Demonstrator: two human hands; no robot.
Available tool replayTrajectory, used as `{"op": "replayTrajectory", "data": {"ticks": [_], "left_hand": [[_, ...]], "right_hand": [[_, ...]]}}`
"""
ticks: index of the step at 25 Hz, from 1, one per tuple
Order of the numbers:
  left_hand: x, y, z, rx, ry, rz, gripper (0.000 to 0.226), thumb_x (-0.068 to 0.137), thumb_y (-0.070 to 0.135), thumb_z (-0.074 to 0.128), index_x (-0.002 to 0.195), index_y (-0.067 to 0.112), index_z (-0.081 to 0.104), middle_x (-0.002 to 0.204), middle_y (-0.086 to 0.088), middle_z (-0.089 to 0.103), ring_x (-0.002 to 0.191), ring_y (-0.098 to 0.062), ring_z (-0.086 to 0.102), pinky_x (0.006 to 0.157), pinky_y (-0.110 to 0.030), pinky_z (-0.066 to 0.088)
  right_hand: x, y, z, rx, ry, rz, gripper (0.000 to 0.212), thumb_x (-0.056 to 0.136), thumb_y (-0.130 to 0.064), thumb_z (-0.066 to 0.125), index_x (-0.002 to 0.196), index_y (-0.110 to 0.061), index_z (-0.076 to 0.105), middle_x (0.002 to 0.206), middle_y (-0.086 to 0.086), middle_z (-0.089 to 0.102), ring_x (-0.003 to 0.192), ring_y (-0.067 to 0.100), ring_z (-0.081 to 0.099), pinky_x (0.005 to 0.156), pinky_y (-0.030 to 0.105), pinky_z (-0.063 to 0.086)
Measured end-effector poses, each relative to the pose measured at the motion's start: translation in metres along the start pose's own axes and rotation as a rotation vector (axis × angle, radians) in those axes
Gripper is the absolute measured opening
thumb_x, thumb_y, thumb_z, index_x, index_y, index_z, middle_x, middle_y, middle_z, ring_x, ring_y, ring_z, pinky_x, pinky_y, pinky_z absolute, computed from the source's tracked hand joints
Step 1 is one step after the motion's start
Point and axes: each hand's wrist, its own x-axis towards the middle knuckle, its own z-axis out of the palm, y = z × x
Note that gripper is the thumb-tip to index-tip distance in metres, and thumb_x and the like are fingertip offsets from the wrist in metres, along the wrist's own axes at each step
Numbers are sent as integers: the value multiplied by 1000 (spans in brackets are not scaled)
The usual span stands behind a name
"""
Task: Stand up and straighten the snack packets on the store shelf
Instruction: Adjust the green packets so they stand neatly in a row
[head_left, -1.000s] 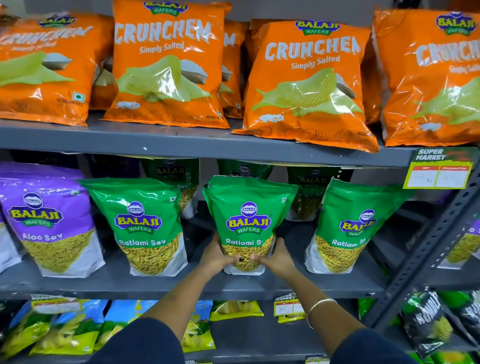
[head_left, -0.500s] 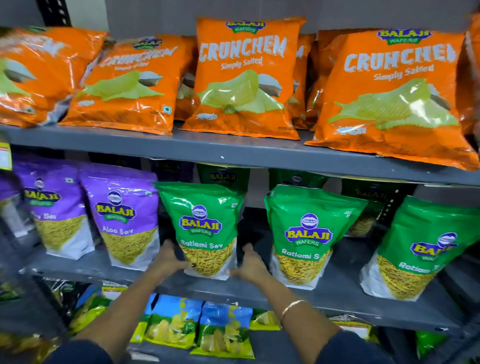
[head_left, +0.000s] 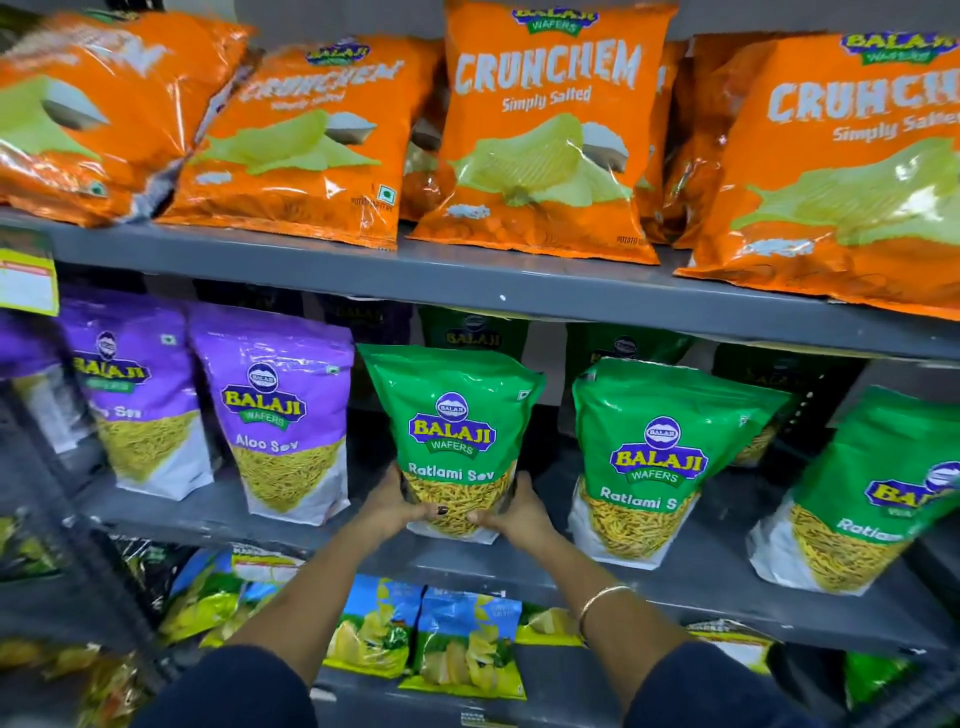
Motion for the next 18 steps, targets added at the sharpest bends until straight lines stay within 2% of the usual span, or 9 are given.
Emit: {"op": "replayTrajectory", "data": {"ticks": [2,4,6,7,10,11,13,15,18], "left_hand": [[-15,-10,10,140,211,57,105,54,24,87,136,4,26,139,-20,39,130,-34,38,109,-46,35],[-43,-23,37,397,498,173,89,63,55,71,126,0,39,128,-23,44,120,-36,40,100,-49,39],[-64,-24,75,570,461,341,79,74,72,37,112,3,45,113,-20,53,106,-30,41,88,-46,48],[-64,-22,96,625,425,451,73,77,69,34,110,5,45,109,-17,56,102,-27,41,86,-43,49],[-49,20,142,431,170,448,66,78,45,62,127,8,39,128,-13,49,120,-26,44,101,-36,40],[-40,38,155,350,68,384,76,73,37,71,133,7,35,137,-12,45,127,-27,42,105,-36,38],[-21,68,173,238,-33,269,85,65,28,80,134,5,34,138,-14,47,127,-28,46,101,-35,39],[-14,88,187,223,-26,218,80,64,23,81,129,5,40,130,-17,55,119,-30,53,93,-36,44],[-17,95,199,169,47,211,74,63,16,82,126,5,44,123,-17,62,112,-30,58,85,-34,46]], "right_hand": [[-13,11,0,1,118,-9,56,69,-21,78,112,-6,46,102,10,62,101,28,57,78,32,43],[-38,32,-13,17,251,36,27,71,-21,76,76,-14,50,64,-3,51,67,19,53,59,25,38],[-64,63,-37,16,354,157,38,72,-22,74,54,-21,40,53,-3,44,53,15,45,57,29,35],[-75,76,-53,-13,419,228,38,72,-21,72,54,-20,39,56,0,46,57,18,49,60,30,36],[-81,99,-111,-86,593,292,25,71,-10,72,78,-12,48,81,7,54,90,35,60,73,36,44],[-76,104,-131,-73,600,247,33,69,-8,75,90,-8,50,89,11,55,98,38,59,79,40,46],[-61,102,-159,-105,437,181,70,65,-12,81,122,-2,43,114,18,57,114,38,54,88,42,45],[-52,101,-168,-56,276,136,88,65,-15,82,136,-3,32,135,16,50,126,33,48,95,38,42],[-51,103,-171,67,261,89,86,63,-10,83,135,-6,36,134,14,53,126,29,48,94,30,39]]}}
